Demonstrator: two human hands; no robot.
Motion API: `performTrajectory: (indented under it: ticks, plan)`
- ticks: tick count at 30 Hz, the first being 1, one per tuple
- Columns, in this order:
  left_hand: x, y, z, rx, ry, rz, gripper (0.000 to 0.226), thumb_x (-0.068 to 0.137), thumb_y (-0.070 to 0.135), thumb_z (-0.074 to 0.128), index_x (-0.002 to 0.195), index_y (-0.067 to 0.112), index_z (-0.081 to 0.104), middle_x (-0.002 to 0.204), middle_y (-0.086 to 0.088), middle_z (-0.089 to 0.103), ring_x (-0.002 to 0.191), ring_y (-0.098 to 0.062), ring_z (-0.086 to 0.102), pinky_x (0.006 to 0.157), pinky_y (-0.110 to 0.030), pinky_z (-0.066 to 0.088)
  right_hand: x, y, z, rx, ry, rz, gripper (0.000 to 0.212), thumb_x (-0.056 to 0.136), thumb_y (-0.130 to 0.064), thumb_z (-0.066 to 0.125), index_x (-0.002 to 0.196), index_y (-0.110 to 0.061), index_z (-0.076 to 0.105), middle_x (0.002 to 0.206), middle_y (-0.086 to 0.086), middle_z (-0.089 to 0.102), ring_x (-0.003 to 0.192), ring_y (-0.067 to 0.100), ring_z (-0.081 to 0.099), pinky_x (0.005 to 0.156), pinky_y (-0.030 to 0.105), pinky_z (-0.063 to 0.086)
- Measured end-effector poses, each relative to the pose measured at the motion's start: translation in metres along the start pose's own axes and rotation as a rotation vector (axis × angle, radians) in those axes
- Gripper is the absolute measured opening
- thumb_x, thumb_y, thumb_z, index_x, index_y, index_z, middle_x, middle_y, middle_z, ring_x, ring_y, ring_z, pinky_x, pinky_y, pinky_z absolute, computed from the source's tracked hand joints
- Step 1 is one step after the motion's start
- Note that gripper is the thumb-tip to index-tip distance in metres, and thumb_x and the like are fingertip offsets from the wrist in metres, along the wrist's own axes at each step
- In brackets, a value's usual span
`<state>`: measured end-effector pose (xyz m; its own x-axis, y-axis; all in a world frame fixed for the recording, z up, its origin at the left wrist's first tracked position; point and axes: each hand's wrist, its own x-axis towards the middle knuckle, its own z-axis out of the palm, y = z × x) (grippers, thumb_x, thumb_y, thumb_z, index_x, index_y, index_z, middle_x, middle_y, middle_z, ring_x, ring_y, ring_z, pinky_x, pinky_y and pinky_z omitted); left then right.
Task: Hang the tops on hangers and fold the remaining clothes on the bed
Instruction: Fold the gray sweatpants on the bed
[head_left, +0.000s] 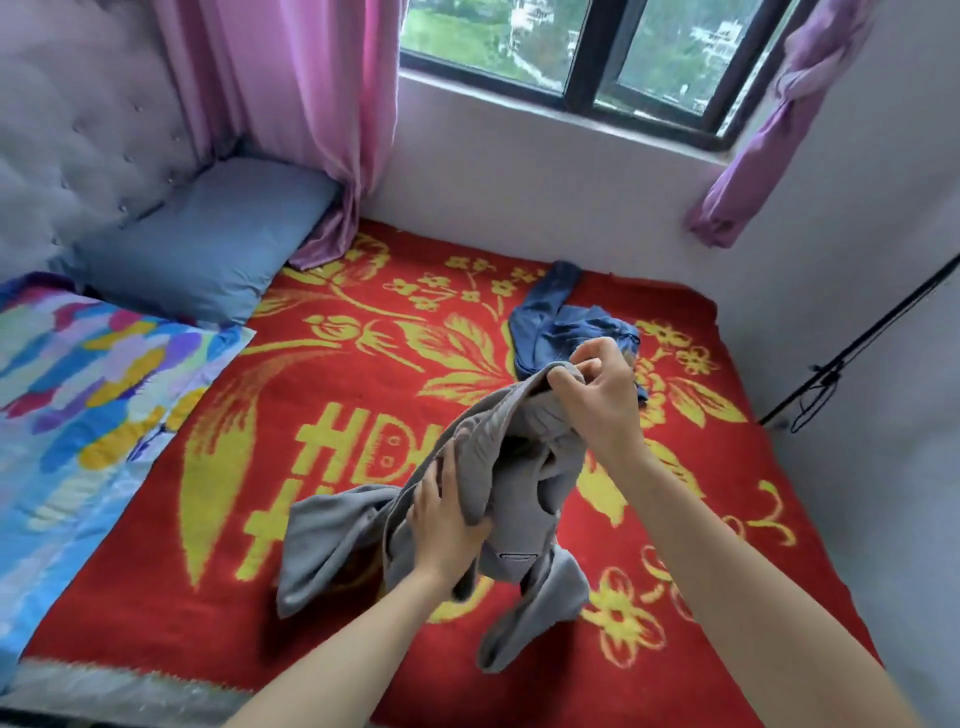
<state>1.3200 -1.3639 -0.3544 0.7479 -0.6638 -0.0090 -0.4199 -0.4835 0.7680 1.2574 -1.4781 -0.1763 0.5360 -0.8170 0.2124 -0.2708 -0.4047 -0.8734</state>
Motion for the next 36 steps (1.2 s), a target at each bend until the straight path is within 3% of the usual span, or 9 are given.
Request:
performTrajectory:
  ticks: [6, 10, 14, 17, 25, 29, 31, 33, 36]
  plan:
    - [-0.006, -0.01, -0.023, 0.065, 0.039, -0.01, 0.072, 0.09, 0.04, 0.053, 0.149, 0.02, 0.017, 0.146, -0.006, 0.036, 0.13, -0.028, 0.035, 0.099, -0.042, 0.037, 0.028, -0.026, -0.027, 0.152, 0.139, -0.072, 0.023, 0.084, -0.009, 0.058, 0.076, -0.023, 0.041, 0.06, -0.002, 0.044, 0.046, 0.0, 0.038, 0.047, 0.014, 0.033]
    - [0.006, -0.009, -0.047, 0.011, 0.053, -0.146, 0.049, 0.092, 0.032, 0.051, 0.137, 0.019, 0.037, 0.101, -0.012, 0.066, 0.091, -0.034, 0.061, 0.064, -0.035, 0.042, 0.037, -0.008, -0.029, 0.198, 0.064, 0.016, 0.013, 0.086, -0.013, 0.057, 0.084, -0.022, 0.047, 0.07, 0.002, 0.049, 0.062, 0.014, 0.046, 0.056, 0.025, 0.039]
    - [0.01, -0.012, -0.088, -0.06, 0.025, -0.119, 0.031, 0.086, 0.013, 0.055, 0.115, 0.02, 0.045, 0.069, -0.008, 0.056, 0.069, -0.035, 0.058, 0.048, -0.032, 0.028, 0.05, 0.035, -0.032, 0.268, -0.007, 0.245, 0.016, 0.089, -0.014, 0.051, 0.078, -0.022, 0.058, 0.082, 0.007, 0.054, 0.08, 0.023, 0.051, 0.066, 0.03, 0.042]
    - [0.01, -0.009, -0.111, 0.023, -0.083, 0.01, 0.017, 0.079, 0.019, 0.059, 0.091, 0.03, 0.053, 0.078, -0.006, 0.066, 0.077, -0.029, 0.063, 0.058, -0.032, 0.037, 0.047, 0.076, -0.038, 0.24, -0.108, 0.402, 0.024, 0.092, -0.016, 0.047, 0.074, -0.022, 0.061, 0.083, 0.006, 0.054, 0.073, 0.02, 0.048, 0.059, 0.027, 0.037]
    - [0.005, 0.004, -0.116, 0.254, -0.111, 0.038, 0.023, 0.083, 0.01, 0.056, 0.101, 0.02, 0.066, 0.092, -0.004, 0.069, 0.083, -0.02, 0.063, 0.066, -0.032, 0.046, 0.04, 0.127, -0.042, 0.018, -0.322, 0.487, 0.023, 0.098, -0.02, 0.032, 0.104, -0.01, 0.052, 0.098, 0.006, 0.049, 0.092, 0.021, 0.046, 0.078, 0.035, 0.04]
    - [0.0, 0.012, -0.098, 0.476, -0.236, 0.058, 0.033, 0.089, 0.009, 0.045, 0.118, 0.021, 0.054, 0.103, -0.008, 0.065, 0.092, -0.029, 0.061, 0.066, -0.034, 0.044, 0.045, 0.149, -0.037, -0.085, -0.293, 0.442, 0.026, 0.099, -0.018, 0.033, 0.098, -0.004, 0.055, 0.091, 0.008, 0.05, 0.087, 0.023, 0.046, 0.087, 0.047, 0.045]
    - [-0.002, 0.013, -0.09, 0.569, -0.35, 0.084, 0.051, 0.09, 0.008, 0.039, 0.136, 0.03, 0.037, 0.105, -0.008, 0.063, 0.08, -0.028, 0.058, 0.057, -0.033, 0.038, 0.048, 0.157, -0.032, -0.113, -0.265, 0.446, 0.025, 0.098, -0.018, 0.035, 0.087, -0.006, 0.054, 0.087, 0.009, 0.05, 0.083, 0.023, 0.045, 0.078, 0.041, 0.043]
    - [-0.002, 0.009, -0.088, 0.511, -0.463, 0.074, 0.059, 0.092, 0.005, 0.037, 0.143, 0.034, 0.027, 0.094, -0.004, 0.059, 0.06, -0.018, 0.048, 0.049, -0.028, 0.031, 0.053, 0.163, -0.022, -0.146, -0.243, 0.441, 0.027, 0.097, -0.017, 0.037, 0.075, -0.01, 0.051, 0.084, 0.011, 0.051, 0.078, 0.023, 0.045, 0.071, 0.034, 0.035]
    - [0.002, -0.012, -0.095, 0.333, -0.582, 0.032, 0.055, 0.094, 0.006, 0.038, 0.142, 0.034, 0.031, 0.116, -0.005, 0.057, 0.063, -0.007, 0.046, 0.055, -0.024, 0.039, 0.056, 0.16, 0.001, -0.167, -0.218, 0.442, 0.025, 0.096, -0.015, 0.041, 0.075, -0.008, 0.054, 0.083, 0.012, 0.053, 0.08, 0.024, 0.048, 0.07, 0.033, 0.034]
